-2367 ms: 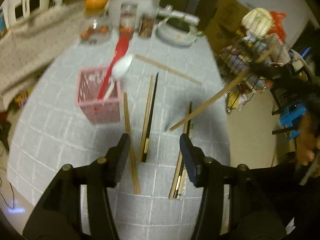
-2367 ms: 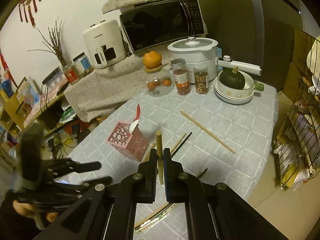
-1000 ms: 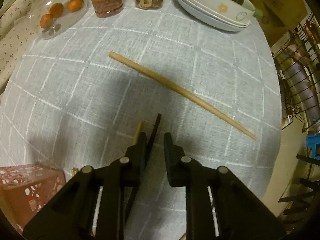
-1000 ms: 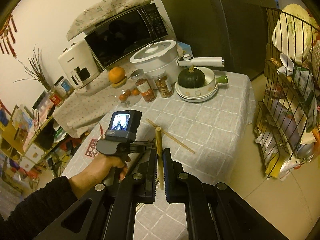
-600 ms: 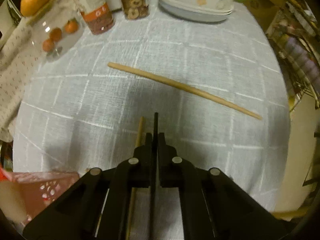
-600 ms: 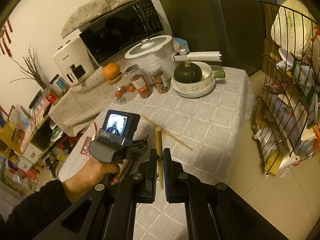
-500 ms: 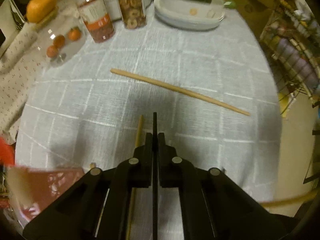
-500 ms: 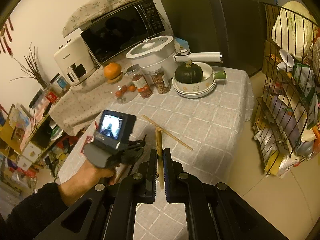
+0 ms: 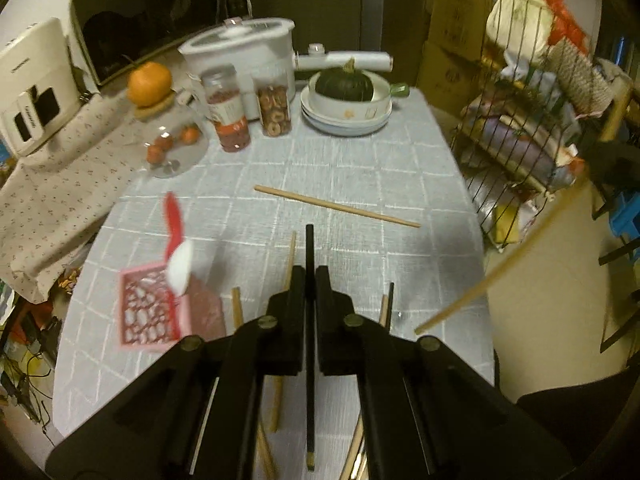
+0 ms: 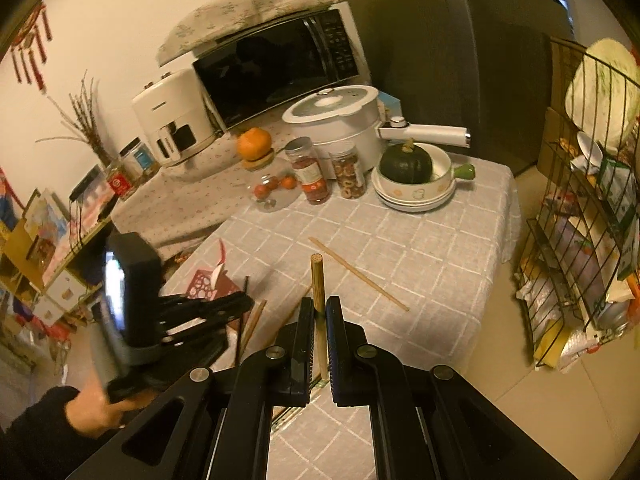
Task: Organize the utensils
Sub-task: 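Lower both tools over the pink basket and open them to drop the chopsticks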
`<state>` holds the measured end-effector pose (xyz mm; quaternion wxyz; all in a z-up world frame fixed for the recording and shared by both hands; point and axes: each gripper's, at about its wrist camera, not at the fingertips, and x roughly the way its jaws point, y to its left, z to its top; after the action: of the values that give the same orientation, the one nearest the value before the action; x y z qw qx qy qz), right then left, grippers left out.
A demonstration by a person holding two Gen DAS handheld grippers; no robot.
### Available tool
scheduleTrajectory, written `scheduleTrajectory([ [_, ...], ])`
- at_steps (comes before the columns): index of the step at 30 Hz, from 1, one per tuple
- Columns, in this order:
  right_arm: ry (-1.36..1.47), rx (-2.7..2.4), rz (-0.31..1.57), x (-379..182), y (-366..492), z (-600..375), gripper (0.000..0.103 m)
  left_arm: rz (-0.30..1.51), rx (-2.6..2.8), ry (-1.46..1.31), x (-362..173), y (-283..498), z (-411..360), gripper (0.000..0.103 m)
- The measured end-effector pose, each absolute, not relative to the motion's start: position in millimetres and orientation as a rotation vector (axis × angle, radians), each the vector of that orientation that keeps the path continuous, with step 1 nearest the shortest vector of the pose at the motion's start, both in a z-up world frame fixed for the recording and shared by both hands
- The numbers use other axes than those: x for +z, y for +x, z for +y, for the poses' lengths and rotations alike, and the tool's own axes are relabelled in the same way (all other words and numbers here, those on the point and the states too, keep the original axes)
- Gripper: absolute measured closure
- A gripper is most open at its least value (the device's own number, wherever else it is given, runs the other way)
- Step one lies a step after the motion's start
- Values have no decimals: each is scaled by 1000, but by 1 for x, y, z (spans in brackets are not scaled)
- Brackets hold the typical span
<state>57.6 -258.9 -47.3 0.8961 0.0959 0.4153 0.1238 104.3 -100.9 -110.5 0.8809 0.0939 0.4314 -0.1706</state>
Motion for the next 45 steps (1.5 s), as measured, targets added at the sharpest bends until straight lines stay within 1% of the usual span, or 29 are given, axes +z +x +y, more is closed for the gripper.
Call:
scheduleTrajectory([
  [8,160,297,842,-39,52,-231,97,810,-372,119,-78,71,-69,98],
  [14,136,320,792,-20,51,-209,97,735,-388,72,-52,53,-50,98],
  [23,91,332,701,11,57,-170,97,576,-368,28,-3,39,-22,98],
  [29,104,365,674,17,65,-147,97,505,-306,-5,13,41,-1,98],
  [35,129,387,657,15,81,-127,97,450,-231,6,17,49,14,98],
  [45,176,423,662,1,113,-101,97,528,-177,-11,-11,85,27,98],
])
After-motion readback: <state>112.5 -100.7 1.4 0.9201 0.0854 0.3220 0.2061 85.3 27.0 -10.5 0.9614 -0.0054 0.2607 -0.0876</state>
